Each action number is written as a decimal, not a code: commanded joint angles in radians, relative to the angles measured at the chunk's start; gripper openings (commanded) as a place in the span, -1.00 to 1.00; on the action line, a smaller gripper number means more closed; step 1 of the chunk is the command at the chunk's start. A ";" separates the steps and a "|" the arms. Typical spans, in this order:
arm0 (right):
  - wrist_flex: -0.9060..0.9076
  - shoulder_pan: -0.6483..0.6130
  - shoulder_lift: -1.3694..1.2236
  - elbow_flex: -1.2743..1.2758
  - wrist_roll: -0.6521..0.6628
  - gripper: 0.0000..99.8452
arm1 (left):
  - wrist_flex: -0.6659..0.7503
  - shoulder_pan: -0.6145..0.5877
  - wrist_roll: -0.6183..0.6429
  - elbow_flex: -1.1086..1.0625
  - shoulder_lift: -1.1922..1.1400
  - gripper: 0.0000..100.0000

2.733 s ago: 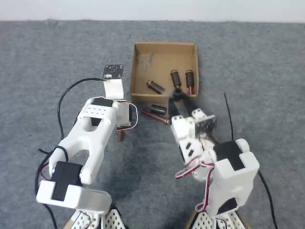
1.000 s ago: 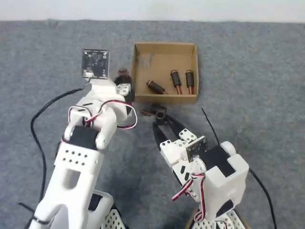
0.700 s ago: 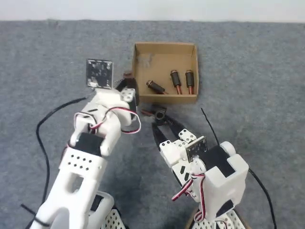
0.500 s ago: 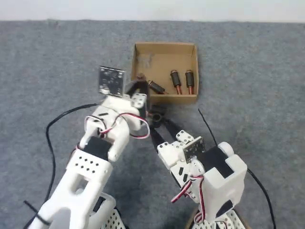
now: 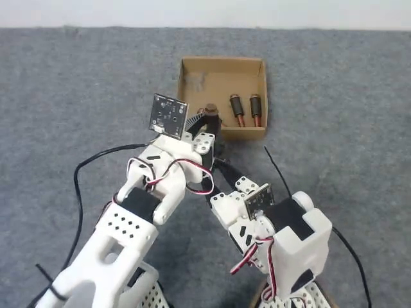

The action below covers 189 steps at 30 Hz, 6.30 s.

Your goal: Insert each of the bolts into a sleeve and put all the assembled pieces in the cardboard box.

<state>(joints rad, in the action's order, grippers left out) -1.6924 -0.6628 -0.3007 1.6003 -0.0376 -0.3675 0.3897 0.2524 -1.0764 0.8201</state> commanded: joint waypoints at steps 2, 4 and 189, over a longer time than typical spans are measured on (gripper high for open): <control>0.005 -0.005 0.004 0.025 0.014 -0.99 | 0.040 0.006 -0.008 0.005 0.051 -0.98; 0.005 -0.005 0.004 0.025 0.012 -0.99 | 0.040 0.006 -0.008 0.002 0.052 -0.98; 2.413 0.423 -0.082 -1.832 0.014 -0.99 | -0.166 -0.542 -0.014 -0.478 0.315 -0.97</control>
<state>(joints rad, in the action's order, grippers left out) 0.5662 -0.2516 -0.3790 -0.0261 -0.0345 -0.5654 -0.1519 0.2524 -1.5658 1.1132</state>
